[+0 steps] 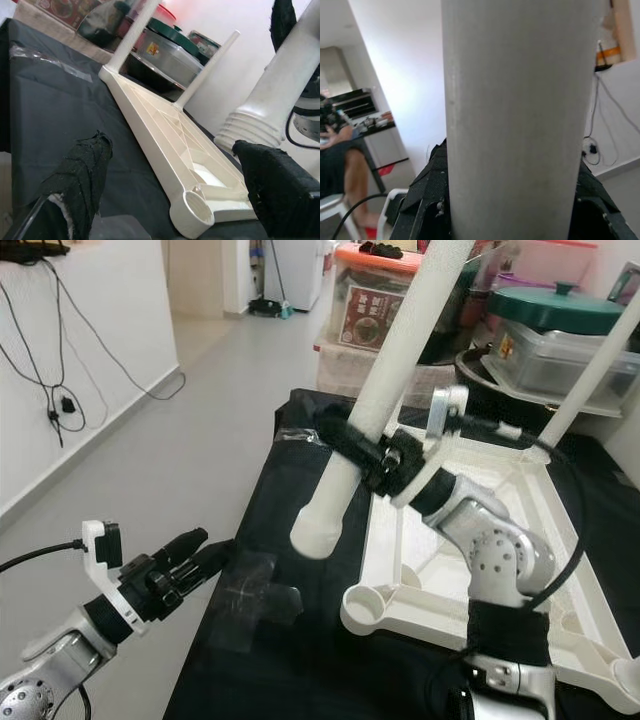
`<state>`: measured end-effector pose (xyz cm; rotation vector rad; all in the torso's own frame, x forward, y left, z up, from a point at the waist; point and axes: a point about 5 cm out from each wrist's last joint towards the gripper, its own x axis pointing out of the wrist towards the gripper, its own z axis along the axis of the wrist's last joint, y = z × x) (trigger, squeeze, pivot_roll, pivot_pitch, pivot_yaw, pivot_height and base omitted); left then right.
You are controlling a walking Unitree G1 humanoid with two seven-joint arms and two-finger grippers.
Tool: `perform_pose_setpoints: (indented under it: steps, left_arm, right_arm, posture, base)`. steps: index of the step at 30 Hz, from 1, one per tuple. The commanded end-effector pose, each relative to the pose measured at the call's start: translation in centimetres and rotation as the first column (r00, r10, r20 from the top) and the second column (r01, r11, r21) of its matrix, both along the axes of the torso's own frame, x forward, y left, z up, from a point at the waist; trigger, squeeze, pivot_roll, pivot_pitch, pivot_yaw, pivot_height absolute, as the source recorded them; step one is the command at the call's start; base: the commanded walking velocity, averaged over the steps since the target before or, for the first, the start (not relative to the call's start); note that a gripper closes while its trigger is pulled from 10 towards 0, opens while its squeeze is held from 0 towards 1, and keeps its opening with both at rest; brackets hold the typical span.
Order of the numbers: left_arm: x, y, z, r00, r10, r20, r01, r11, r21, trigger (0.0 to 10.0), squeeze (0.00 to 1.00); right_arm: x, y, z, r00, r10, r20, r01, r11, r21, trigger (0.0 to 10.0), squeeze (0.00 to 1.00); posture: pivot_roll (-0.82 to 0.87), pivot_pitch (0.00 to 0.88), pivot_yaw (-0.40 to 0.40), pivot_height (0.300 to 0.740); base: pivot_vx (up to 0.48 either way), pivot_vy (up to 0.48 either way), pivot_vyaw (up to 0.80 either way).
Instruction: Building children table
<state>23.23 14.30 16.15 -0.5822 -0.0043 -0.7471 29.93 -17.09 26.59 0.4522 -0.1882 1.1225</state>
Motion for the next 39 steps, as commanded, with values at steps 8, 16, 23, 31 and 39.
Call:
perform_pose_setpoints:
  steps: [8, 16, 23, 31, 39]
  left_arm:
    - [-1.0, -1.5, 0.3, 0.970, -0.240, 0.031, 0.235, 0.966, 0.105, 10.0, 0.00]
    - [-0.9, -1.2, -0.1, 0.974, -0.227, 0.027, 0.220, 0.963, 0.159, 10.0, 0.00]
    - [-2.0, 0.4, -0.8, 0.987, -0.163, -0.010, 0.163, 0.975, 0.153, 10.0, 0.00]
    - [-2.9, 1.0, -1.6, 0.986, -0.159, -0.044, 0.165, 0.970, 0.181, 10.0, 0.00]
    - [-2.8, 0.5, -1.6, 0.986, -0.159, -0.040, 0.164, 0.970, 0.177, 10.0, 0.00]
  right_arm:
    - [-0.5, 1.6, 0.0, 0.995, 0.092, 0.031, -0.091, 0.995, -0.037, 0.0, 0.00]
    - [-0.4, 1.7, -2.0, 0.997, 0.052, 0.058, -0.039, 0.980, -0.193, 0.0, 0.00]
    - [-1.2, -0.1, -3.5, 0.997, 0.068, 0.042, -0.051, 0.947, -0.316, 0.0, 0.00]
    - [-1.4, -1.4, -4.4, 0.996, 0.079, 0.035, -0.057, 0.902, -0.427, 0.0, 0.00]
    - [-1.2, -0.6, -5.9, 0.993, 0.086, 0.075, -0.034, 0.849, -0.527, 0.0, 0.00]
  posture:
    - [0.06, 0.000, -0.113, 0.740]
    - [0.06, 0.000, -0.110, 0.740]
    - [0.06, 0.000, -0.109, 0.740]
    - [0.06, 0.000, -0.113, 0.740]
    - [0.07, 0.000, -0.111, 0.740]
  base:
    - [0.000, 0.000, 0.00]
    - [0.000, 0.000, 0.00]
    - [0.000, 0.000, 0.00]
    - [0.000, 0.000, 0.00]
    - [0.000, 0.000, 0.00]
